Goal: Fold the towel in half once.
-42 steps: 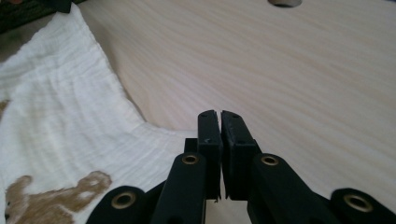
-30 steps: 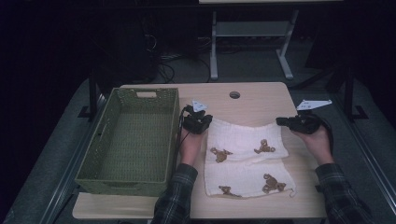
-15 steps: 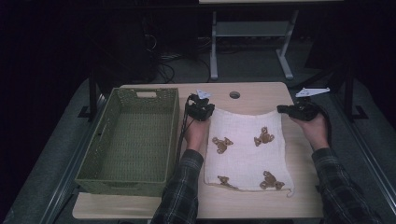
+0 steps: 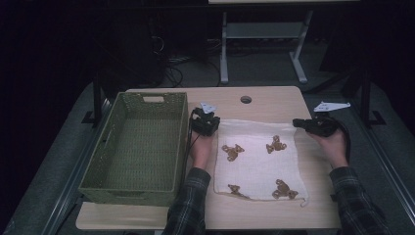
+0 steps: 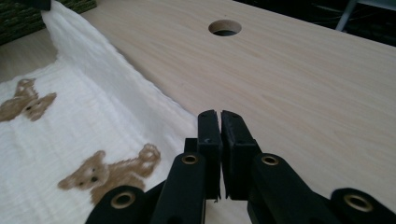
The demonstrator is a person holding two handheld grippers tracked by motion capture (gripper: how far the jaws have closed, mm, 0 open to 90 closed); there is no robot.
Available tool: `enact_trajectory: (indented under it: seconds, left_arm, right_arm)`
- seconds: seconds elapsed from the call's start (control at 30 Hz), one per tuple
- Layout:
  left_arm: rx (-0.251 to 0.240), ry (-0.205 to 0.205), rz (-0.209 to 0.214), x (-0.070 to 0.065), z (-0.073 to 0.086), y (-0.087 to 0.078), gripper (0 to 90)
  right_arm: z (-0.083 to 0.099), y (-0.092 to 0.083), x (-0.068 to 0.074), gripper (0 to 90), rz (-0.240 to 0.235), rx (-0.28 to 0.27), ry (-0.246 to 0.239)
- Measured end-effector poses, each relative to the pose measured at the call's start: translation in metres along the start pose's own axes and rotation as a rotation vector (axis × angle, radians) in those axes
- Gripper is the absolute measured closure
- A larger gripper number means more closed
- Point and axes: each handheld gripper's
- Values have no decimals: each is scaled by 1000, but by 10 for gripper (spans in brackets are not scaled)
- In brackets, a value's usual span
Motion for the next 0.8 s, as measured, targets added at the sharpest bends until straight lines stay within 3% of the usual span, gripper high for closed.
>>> enact_trajectory:
  seconds: [0.2,0.8]
  left_arm:
    - [-7,21,-19,-10,7,-15,865]
    - [-18,5,-15,-31,33,-48,870]
  right_arm:
    - [14,-11,11,864,1,-7,-9]
    - [46,-35,39,869,20,11,-11]
Point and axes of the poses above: each handheld gripper's, and its own axes: y roughly forward along the jaws, z roughly out of its underside, x roughly to its left, and after that the axes turned 11 degrees about y, right-handed
